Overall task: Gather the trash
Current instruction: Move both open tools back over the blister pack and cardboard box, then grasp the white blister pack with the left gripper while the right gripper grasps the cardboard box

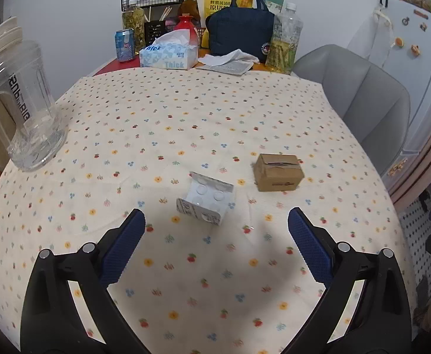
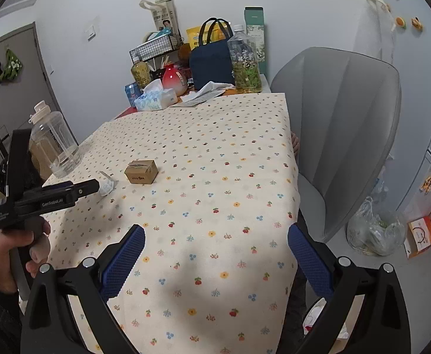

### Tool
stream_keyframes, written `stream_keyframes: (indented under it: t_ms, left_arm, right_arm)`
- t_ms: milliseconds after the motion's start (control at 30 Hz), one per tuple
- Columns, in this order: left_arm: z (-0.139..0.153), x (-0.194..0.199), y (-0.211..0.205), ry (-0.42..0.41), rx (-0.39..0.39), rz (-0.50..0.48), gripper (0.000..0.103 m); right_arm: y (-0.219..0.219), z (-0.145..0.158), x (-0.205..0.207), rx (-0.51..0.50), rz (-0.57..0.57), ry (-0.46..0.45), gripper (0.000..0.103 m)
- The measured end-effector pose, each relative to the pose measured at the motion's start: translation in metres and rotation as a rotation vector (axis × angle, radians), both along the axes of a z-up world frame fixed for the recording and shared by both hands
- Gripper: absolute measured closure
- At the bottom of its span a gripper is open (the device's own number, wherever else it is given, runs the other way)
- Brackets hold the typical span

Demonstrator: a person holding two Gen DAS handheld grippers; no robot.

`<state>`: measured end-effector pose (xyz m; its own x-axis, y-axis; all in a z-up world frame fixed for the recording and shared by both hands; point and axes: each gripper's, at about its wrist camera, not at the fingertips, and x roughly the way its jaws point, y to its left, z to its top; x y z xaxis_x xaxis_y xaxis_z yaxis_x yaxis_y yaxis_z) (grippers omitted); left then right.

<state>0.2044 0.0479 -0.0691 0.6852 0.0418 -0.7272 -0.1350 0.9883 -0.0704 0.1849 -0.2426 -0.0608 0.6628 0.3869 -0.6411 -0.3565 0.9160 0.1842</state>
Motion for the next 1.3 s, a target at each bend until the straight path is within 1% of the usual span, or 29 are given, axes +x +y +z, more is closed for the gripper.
stream_keyframes:
  t_ms: [133, 233, 333, 400, 433, 467, 500, 533, 600, 700, 800, 1000, 1100, 1300]
  left_arm:
    - [-0.006, 0.015, 0.009, 0.008, 0.006, -0.019, 0.007]
    - [-0.011, 0.020, 0.013, 0.010, 0.006, -0.025, 0.012]
    - [-0.019, 0.022, 0.019, 0.019, -0.010, -0.033, 0.023]
    - [-0.024, 0.023, 0.023, 0.028, -0.029, -0.039, 0.036]
    - [-0.027, 0.024, 0.027, 0.040, -0.049, -0.039, 0.040]
    - [-0.028, 0.025, 0.030, 0.042, -0.071, -0.035, 0.048]
    - [-0.027, 0.023, 0.033, 0.032, -0.085, -0.028, 0.064]
    - [-0.027, 0.023, 0.036, 0.027, -0.102, -0.029, 0.066]
    - [-0.029, 0.021, 0.038, 0.028, -0.114, -0.029, 0.067]
    - [-0.025, 0.014, 0.041, -0.002, -0.116, -0.018, 0.067]
    - [-0.020, 0.005, 0.050, -0.043, -0.125, 0.018, 0.067]
    - [-0.010, -0.009, 0.075, -0.113, -0.168, 0.106, 0.067]
    - [-0.008, -0.014, 0.086, -0.131, -0.198, 0.141, 0.067]
    - [0.003, -0.029, 0.098, -0.186, -0.213, 0.178, 0.067]
  right_arm:
    - [0.011, 0.000, 0.005, -0.026, 0.021, -0.003, 0.008]
    - [0.020, 0.002, 0.008, -0.042, 0.036, -0.005, 0.008]
    - [0.029, 0.001, 0.011, -0.059, 0.048, 0.000, 0.008]
    - [0.035, 0.000, 0.014, -0.066, 0.054, 0.006, 0.008]
    - [0.038, 0.000, 0.015, -0.069, 0.059, 0.009, 0.008]
    - [0.041, 0.000, 0.016, -0.072, 0.063, 0.010, 0.008]
    - [0.044, 0.001, 0.016, -0.075, 0.068, 0.010, 0.008]
    - [0.047, 0.002, 0.017, -0.081, 0.074, 0.009, 0.008]
    - [0.055, 0.003, 0.020, -0.090, 0.085, 0.009, 0.008]
    - [0.068, 0.005, 0.024, -0.110, 0.106, 0.009, 0.008]
    - [0.081, 0.005, 0.030, -0.132, 0.124, 0.011, 0.008]
    - [0.108, 0.002, 0.043, -0.162, 0.147, 0.027, 0.008]
    - [0.124, 0.001, 0.050, -0.180, 0.154, 0.030, 0.008]
    - [0.152, -0.001, 0.066, -0.197, 0.155, 0.036, 0.010]
